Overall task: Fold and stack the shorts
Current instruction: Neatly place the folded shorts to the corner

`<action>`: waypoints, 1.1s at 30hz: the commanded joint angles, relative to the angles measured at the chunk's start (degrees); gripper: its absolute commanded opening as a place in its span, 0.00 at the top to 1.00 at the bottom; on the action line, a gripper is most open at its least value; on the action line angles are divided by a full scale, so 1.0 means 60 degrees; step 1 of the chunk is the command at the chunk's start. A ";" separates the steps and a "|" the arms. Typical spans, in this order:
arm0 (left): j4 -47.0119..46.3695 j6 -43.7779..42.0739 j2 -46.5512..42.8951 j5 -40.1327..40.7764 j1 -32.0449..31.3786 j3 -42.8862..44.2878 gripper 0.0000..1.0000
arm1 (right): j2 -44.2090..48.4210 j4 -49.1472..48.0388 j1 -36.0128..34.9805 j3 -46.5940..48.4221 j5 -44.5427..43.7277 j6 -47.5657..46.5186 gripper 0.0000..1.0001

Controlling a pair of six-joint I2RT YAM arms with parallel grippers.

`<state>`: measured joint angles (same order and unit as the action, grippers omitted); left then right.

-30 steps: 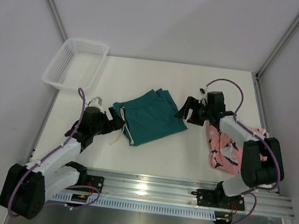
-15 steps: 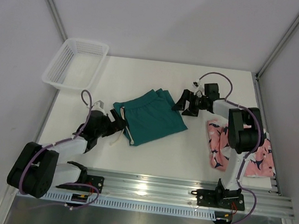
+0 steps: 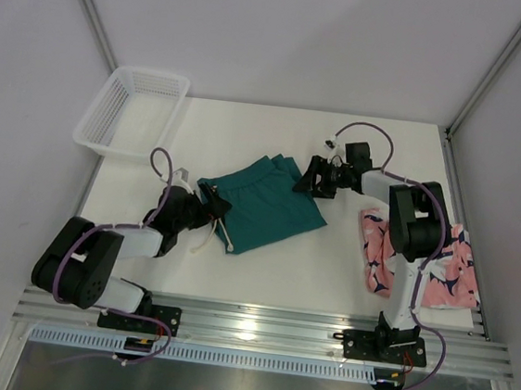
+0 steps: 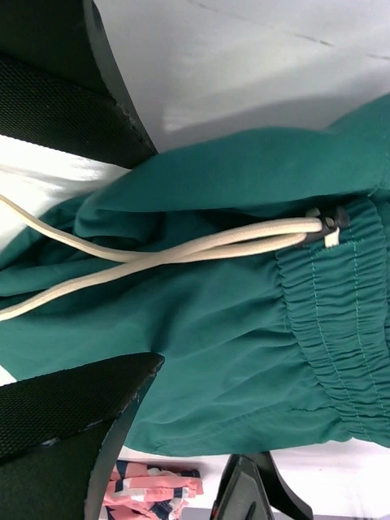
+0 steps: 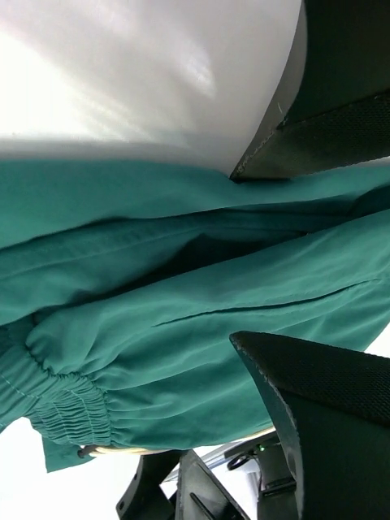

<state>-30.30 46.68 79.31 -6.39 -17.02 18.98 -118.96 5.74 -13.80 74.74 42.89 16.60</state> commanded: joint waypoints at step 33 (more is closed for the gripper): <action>0.0168 -0.0704 0.0450 0.0083 -0.1323 0.1186 1.00 | 0.2041 0.1884 -0.1025 -0.0504 -0.3280 -0.0189 1.00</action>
<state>-32.47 44.62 85.73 -6.33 -22.81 22.39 -111.85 13.63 -19.42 71.99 27.88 15.38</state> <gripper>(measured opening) 0.018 0.010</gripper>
